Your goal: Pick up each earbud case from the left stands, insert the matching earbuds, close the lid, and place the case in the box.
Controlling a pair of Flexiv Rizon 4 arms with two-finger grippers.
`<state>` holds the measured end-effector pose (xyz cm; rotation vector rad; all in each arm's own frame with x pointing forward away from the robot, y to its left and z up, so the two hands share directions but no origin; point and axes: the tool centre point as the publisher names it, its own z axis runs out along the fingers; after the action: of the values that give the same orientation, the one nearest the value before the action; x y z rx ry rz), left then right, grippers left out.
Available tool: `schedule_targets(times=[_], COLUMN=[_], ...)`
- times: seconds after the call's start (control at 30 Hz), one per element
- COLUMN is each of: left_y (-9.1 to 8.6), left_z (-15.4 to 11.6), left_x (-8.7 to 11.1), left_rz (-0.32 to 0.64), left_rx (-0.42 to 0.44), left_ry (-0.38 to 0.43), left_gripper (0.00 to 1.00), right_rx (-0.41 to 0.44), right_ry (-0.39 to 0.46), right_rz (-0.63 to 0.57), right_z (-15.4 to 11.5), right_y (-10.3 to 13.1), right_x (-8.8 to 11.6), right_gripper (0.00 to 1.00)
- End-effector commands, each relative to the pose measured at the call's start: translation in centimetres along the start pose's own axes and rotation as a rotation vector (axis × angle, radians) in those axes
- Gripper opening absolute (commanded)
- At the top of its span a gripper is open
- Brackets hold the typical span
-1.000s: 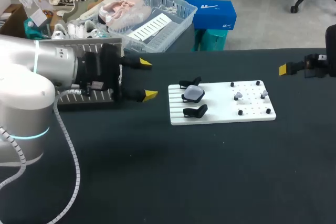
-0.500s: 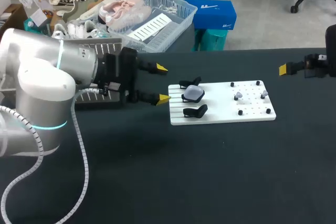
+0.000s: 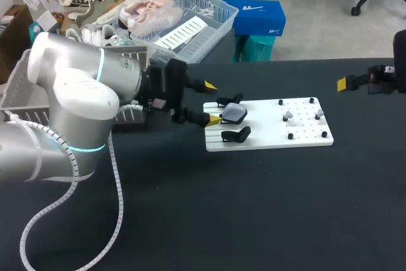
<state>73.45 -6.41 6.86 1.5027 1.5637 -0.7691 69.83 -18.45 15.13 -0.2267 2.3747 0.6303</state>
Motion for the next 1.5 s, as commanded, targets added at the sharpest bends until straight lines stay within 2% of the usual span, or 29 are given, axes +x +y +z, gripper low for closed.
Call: schedule_targets(times=[0.03,0.2,0.57,0.87,1.03,1.07,1.13,1.33,1.37,1.5], left_y=[1.1,1.7,1.5,1.7,2.2,2.3,2.4,2.5,2.5,2.3], left_z=[1.8,2.5,2.8,3.0,3.5,3.6,3.6,3.8,3.9,4.0], left_x=[0.4,0.9,1.3,1.7,1.7,1.6,1.5,1.7,1.8,2.0], left_rz=[-0.012,-0.017,-0.016,-0.091,-0.09,-0.092,-0.098,-0.101,-0.099,-0.092], left_rx=[0.001,-0.003,0.001,0.057,0.055,0.058,0.06,0.057,0.057,0.055], left_ry=[0.017,0.032,0.029,0.034,0.035,0.034,0.034,0.038,0.041,0.048], left_gripper=[1.0,1.0,1.0,1.0,1.0,0.96,0.79,0.79,0.73,0.75], right_rx=[-0.004,-0.004,-0.004,-0.004,-0.004,-0.004,-0.004,-0.004,-0.004,-0.004], right_ry=[0.0,0.0,0.0,0.0,0.0,0.0,0.0,0.0,0.0,0.0], right_rz=[-0.001,-0.001,-0.001,-0.001,-0.001,-0.001,-0.001,-0.001,-0.001,-0.001], right_z=[0.0,0.0,0.0,0.0,0.0,0.0,0.0,0.0,0.0,0.0], right_y=[-0.1,-0.1,-0.1,-0.1,-0.1,-0.1,-0.1,-0.1,-0.1,-0.1], right_x=[0.0,0.0,0.0,0.0,0.0,0.0,0.0,0.0,0.0,0.0], right_gripper=[1.0,1.0,1.0,1.0,1.0,1.0,1.0,1.0,1.0,1.0])
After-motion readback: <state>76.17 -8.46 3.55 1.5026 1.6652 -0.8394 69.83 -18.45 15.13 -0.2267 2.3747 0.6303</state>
